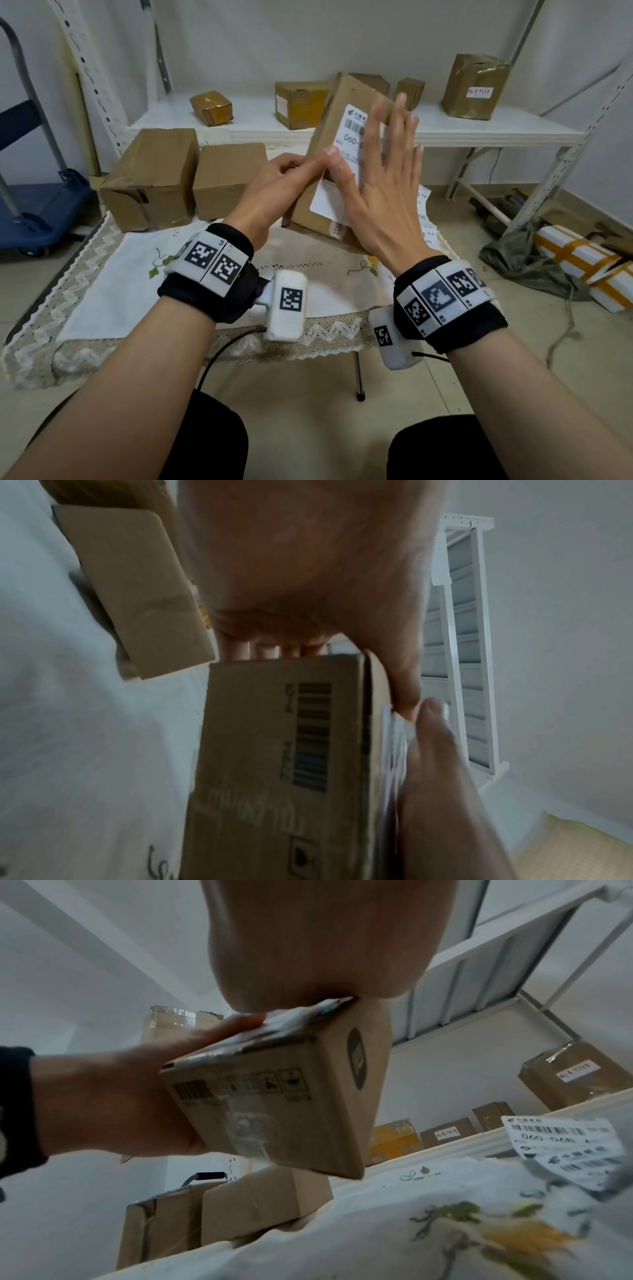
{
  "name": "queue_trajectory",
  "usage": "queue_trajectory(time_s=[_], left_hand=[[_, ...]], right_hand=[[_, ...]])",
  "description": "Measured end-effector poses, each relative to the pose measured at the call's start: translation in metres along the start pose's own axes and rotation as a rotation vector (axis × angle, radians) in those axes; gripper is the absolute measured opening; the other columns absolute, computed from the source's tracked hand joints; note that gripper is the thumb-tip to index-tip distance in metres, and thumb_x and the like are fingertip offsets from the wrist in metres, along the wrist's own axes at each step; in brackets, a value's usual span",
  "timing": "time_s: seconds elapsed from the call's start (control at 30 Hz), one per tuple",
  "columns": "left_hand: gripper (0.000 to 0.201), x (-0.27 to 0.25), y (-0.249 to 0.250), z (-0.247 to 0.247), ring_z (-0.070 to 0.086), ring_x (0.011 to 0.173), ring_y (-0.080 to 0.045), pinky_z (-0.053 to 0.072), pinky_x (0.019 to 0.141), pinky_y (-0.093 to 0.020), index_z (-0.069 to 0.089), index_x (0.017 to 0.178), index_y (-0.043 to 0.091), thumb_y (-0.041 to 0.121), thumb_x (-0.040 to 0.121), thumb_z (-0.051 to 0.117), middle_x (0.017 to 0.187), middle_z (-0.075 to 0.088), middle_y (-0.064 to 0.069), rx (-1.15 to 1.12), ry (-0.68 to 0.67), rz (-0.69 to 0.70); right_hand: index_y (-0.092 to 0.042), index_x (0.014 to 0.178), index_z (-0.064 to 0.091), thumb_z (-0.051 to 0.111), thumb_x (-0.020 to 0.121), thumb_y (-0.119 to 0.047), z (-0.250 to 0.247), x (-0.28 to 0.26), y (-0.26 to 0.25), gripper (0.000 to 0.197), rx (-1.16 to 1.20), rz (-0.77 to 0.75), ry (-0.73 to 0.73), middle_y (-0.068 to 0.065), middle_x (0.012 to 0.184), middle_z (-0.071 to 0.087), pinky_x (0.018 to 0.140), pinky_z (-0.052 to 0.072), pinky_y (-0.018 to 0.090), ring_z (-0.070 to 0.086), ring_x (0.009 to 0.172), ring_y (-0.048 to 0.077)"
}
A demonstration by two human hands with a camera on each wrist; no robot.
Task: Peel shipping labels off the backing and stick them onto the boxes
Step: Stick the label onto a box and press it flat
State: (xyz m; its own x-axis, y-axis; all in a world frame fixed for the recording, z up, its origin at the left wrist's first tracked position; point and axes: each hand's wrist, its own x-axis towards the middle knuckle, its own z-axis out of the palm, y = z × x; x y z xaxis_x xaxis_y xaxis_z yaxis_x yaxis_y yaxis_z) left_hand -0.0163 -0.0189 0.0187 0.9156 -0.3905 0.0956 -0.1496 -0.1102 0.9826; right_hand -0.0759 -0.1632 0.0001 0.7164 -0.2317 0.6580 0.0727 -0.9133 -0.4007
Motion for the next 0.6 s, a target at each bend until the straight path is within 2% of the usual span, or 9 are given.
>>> queue_trajectory(time_s=[0.13, 0.3, 0.43, 0.53, 0.6], left_hand=[[0.052, -0.003, 0.003, 0.002, 0.076, 0.092, -0.009, 0.06, 0.092, -0.04, 0.07, 0.116, 0.021, 0.062, 0.084, 0.07, 0.103, 0.078, 0.005, 0.04, -0.044, 0.015], [0.053, -0.004, 0.001, 0.001, 0.076, 0.087, -0.008, 0.06, 0.078, -0.031, 0.068, 0.117, 0.021, 0.06, 0.082, 0.074, 0.102, 0.078, 0.007, 0.07, -0.055, 0.006], [0.053, -0.003, 0.001, 0.001, 0.076, 0.091, -0.01, 0.061, 0.088, -0.036, 0.07, 0.117, 0.022, 0.062, 0.083, 0.072, 0.103, 0.079, 0.007, 0.074, -0.058, 0.001], [0.051, -0.005, 0.003, 0.001, 0.076, 0.091, -0.01, 0.059, 0.089, -0.036, 0.07, 0.116, 0.023, 0.062, 0.083, 0.071, 0.102, 0.079, 0.006, 0.083, -0.072, 0.013], [0.051, -0.005, 0.003, 0.002, 0.076, 0.091, -0.011, 0.059, 0.09, -0.038, 0.07, 0.115, 0.023, 0.062, 0.082, 0.072, 0.103, 0.078, 0.005, 0.098, -0.084, 0.019]], right_hand=[[-0.018, 0.165, -0.004, 0.023, 0.106, -0.059, -0.003, 0.004, 0.008, 0.077, -0.092, 0.014, 0.047, 0.011, 0.172, -0.016, 0.126, -0.014, 0.052, -0.017, 0.158, 0.03], [-0.018, 0.164, -0.007, 0.023, 0.105, -0.058, -0.008, 0.011, 0.026, 0.077, -0.063, 0.129, 0.099, 0.011, 0.171, -0.018, 0.125, -0.014, 0.055, -0.018, 0.158, 0.03], [-0.016, 0.165, -0.004, 0.026, 0.107, -0.054, -0.011, 0.013, 0.023, 0.075, -0.051, 0.11, 0.124, 0.014, 0.171, -0.016, 0.125, -0.013, 0.056, -0.016, 0.158, 0.032], [-0.016, 0.165, 0.001, 0.028, 0.108, -0.051, -0.009, 0.012, 0.013, 0.072, -0.089, 0.033, 0.118, 0.015, 0.171, -0.013, 0.124, -0.014, 0.056, -0.014, 0.158, 0.034], [-0.016, 0.165, 0.002, 0.028, 0.108, -0.051, -0.009, 0.012, 0.015, 0.072, -0.1, 0.033, 0.122, 0.015, 0.172, -0.012, 0.124, -0.013, 0.056, -0.013, 0.158, 0.035]])
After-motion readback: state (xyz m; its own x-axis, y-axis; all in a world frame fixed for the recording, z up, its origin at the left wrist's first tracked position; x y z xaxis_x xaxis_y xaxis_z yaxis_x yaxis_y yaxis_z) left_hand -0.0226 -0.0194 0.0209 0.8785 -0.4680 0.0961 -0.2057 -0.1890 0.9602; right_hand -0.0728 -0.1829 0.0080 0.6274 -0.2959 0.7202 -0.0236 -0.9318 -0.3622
